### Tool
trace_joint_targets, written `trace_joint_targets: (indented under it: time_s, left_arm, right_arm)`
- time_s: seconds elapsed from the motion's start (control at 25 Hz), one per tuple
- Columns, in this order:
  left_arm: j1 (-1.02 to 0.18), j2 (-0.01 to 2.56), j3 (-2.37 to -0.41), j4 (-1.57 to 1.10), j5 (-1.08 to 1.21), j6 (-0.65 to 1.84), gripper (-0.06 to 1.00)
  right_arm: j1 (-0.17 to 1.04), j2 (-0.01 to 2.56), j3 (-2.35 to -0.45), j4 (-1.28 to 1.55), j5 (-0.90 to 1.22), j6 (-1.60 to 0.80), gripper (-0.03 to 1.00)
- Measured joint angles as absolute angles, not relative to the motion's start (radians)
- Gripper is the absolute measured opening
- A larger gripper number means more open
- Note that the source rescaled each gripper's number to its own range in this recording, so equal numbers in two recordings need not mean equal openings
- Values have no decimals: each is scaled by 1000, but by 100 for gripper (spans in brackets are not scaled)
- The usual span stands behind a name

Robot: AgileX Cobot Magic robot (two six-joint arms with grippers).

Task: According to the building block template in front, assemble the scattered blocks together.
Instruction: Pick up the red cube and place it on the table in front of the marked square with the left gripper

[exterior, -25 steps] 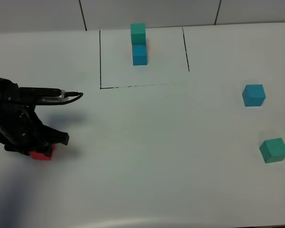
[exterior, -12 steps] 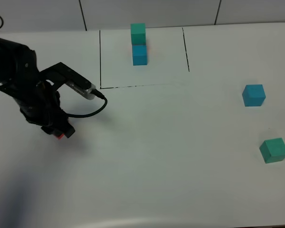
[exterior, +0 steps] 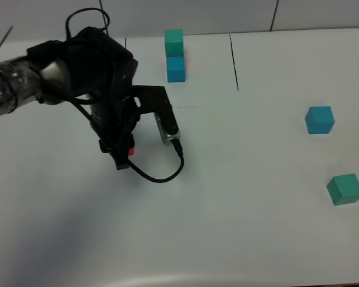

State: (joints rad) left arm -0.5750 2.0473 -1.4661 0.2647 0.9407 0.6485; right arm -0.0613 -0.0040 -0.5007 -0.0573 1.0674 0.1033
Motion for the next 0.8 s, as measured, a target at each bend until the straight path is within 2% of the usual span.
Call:
trace_joint_targets:
  time_s: [0.4,0.8]
  left_arm:
    - [-656,2204,-1738,158,963,832,1]
    - [-659,2314,-1841,83,947,870,1]
  right_arm:
    - [-61,-4,-501,-57,1067,103,79]
    - [-61,-4,-501,-57,1067,102,79]
